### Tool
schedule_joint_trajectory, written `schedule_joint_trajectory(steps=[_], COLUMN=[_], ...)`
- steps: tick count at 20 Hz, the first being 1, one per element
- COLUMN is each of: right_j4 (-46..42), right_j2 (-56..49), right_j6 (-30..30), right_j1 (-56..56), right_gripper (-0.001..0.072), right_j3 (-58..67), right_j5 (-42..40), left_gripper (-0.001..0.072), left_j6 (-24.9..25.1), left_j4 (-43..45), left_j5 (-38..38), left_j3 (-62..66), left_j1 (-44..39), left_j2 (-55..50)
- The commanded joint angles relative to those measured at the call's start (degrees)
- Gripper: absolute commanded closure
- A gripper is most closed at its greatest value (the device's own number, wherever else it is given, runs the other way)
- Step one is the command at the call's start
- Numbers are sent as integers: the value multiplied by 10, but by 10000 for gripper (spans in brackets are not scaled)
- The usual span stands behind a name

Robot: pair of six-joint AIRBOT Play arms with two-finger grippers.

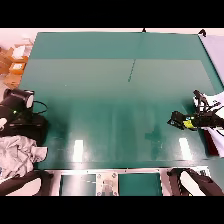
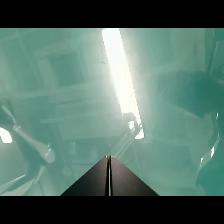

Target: Fold the shirts.

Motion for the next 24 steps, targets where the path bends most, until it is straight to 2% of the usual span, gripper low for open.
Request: schedule_joint_trajectory(steps=[1, 2, 4, 7, 9, 11, 13, 16, 18, 21, 22, 23, 24], right_j4=[0, 0, 0, 0, 0, 0, 0, 0, 0, 0, 0, 0, 0], right_j2=[0, 0, 0, 0, 0, 0, 0, 0, 0, 0, 0, 0, 0], right_j6=[0, 0, 0, 0, 0, 0, 0, 0, 0, 0, 0, 0, 0], right_j1=[0, 0, 0, 0, 0, 0, 0, 0, 0, 0, 0, 0, 0], right_gripper=[692, 693, 693, 692, 692, 693, 692, 693, 692, 692, 685, 620, 472], right_j3=[0, 0, 0, 0, 0, 0, 0, 0, 0, 0, 0, 0, 0], right_j5=[0, 0, 0, 0, 0, 0, 0, 0, 0, -2, -2, -2, -2], left_gripper=[476, 671, 681, 682, 682, 683, 682, 682, 681, 678, 455, 23, 0], left_j6=[22, 37, 79, 126, 158, 160, 160, 160, 165, 202, 215, 218, 216], left_j4=[2, -3, -19, -99, -142, -169, -212, -264, -302, -392, -422, -433, -422], left_j5=[70, 75, 67, 9, -47, -78, -40, 67, 107, 157, 171, 179, 177], left_j3=[-20, -20, -12, 72, 176, 295, 382, 415, 415, 415, 415, 415, 416], left_j1=[43, 44, 43, 37, -17, -113, -215, -337, -384, -417, -418, -418, -414], left_j2=[0, 0, 0, 1, 2, 2, 1, -11, -44, -116, -136, -150, -154])
